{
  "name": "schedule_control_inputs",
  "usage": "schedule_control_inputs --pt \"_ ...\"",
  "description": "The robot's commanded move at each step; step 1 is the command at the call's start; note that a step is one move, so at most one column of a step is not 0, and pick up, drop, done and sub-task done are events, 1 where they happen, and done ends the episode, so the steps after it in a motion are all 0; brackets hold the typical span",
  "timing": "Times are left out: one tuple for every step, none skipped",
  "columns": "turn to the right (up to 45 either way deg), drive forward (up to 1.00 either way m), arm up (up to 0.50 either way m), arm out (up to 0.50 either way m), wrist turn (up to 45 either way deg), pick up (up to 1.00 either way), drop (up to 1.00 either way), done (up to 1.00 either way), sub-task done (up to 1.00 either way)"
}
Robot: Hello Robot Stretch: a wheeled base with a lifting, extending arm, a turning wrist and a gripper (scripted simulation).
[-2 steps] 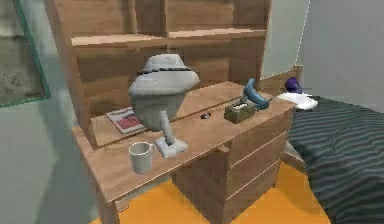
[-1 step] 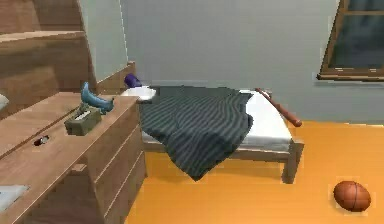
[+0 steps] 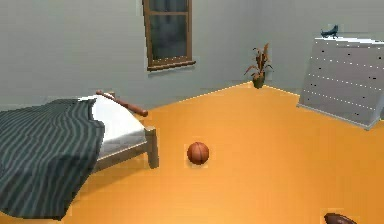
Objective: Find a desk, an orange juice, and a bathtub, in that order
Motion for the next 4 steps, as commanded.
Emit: schedule_control_inputs --pt "18.0 0.0 0.0 0.0 0.0 0.0 0.0 0.0 0.0" --pt "3.0 0.0 0.0 0.0 0.0 0.0 0.0 0.0 0.0" --pt "0.0 1.0 0.0 0.0 0.0 0.0 0.0 0.0 0.0" --pt "0.0 0.4 0.0 0.0 0.0 0.0 0.0 0.0 0.0"
